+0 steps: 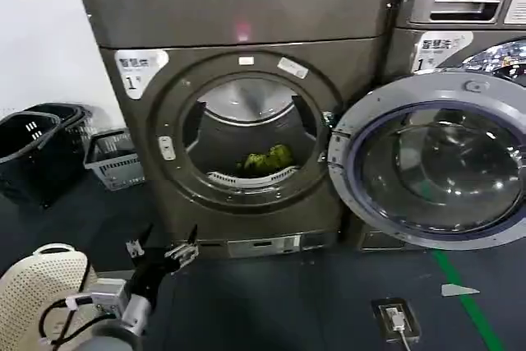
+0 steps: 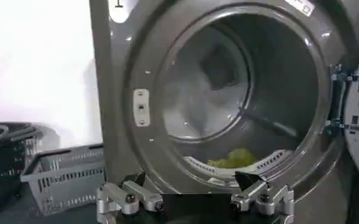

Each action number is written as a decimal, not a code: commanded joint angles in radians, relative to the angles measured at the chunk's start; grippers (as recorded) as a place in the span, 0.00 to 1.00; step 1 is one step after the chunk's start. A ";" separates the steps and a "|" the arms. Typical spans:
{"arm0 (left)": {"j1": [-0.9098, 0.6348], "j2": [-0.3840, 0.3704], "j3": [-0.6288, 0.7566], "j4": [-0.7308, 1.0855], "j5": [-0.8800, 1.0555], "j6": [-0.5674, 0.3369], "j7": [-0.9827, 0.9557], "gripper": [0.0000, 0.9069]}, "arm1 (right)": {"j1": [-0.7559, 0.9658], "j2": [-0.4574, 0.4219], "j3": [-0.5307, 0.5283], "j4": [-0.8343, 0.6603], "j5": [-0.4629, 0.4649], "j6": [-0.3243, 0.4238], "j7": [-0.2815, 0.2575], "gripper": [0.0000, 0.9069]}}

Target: Grasp the clothes from the dryer.

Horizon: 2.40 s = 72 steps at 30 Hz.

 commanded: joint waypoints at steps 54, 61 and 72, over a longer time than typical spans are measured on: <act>-0.004 0.002 0.016 -0.002 0.012 -0.061 0.032 1.00 | 0.002 -0.001 -0.001 0.013 -0.022 0.070 -0.081 1.00; 0.007 0.006 0.013 -0.011 0.013 -0.063 0.033 1.00 | -0.001 0.001 0.002 0.016 -0.021 0.071 -0.088 1.00; 0.012 0.004 0.009 -0.018 0.016 -0.065 0.036 1.00 | -0.004 0.001 0.004 0.014 -0.020 0.080 -0.096 1.00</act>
